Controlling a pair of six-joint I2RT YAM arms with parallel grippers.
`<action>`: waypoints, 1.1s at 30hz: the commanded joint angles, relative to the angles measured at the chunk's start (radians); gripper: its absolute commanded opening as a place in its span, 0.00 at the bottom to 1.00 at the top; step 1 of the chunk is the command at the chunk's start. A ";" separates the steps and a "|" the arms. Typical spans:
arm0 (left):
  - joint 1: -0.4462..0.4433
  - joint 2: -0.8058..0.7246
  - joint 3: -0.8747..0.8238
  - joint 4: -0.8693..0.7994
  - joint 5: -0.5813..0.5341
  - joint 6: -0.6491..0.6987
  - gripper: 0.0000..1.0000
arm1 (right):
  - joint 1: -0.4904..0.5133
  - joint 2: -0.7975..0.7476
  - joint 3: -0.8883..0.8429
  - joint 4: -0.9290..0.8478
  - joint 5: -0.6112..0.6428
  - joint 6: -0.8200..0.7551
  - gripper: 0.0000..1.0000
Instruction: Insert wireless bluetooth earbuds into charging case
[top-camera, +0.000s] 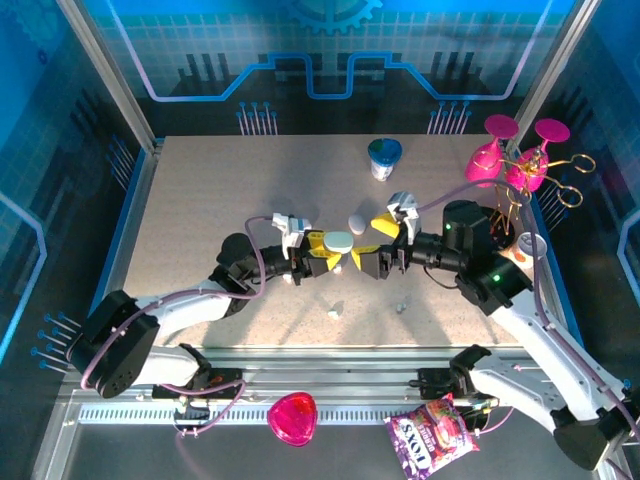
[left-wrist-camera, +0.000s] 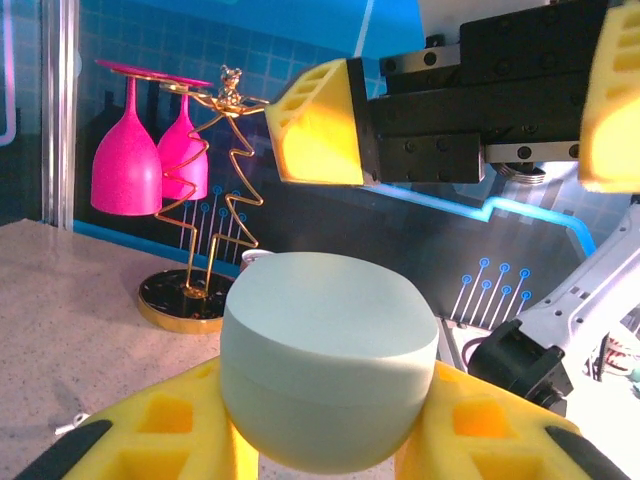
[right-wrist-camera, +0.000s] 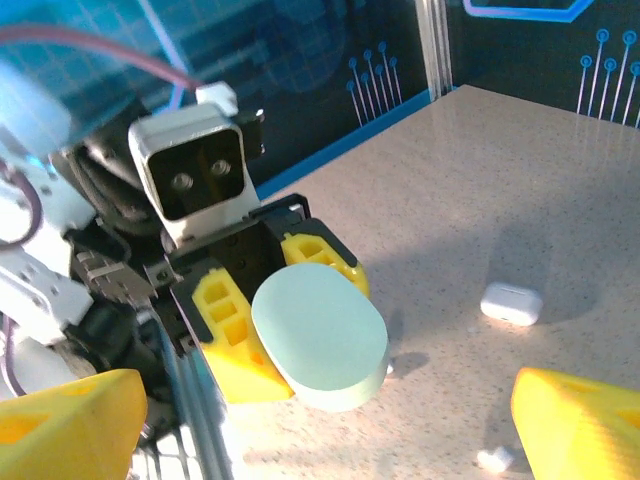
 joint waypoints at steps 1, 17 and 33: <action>0.002 -0.044 -0.011 -0.020 0.015 -0.030 0.28 | 0.036 0.046 0.064 -0.100 0.056 -0.194 0.95; 0.001 -0.061 -0.014 -0.026 0.058 -0.022 0.28 | 0.061 0.140 0.118 -0.094 0.182 -0.155 0.98; -0.001 -0.063 -0.010 -0.029 0.075 -0.034 0.28 | 0.020 0.102 0.107 -0.070 0.141 -0.155 0.97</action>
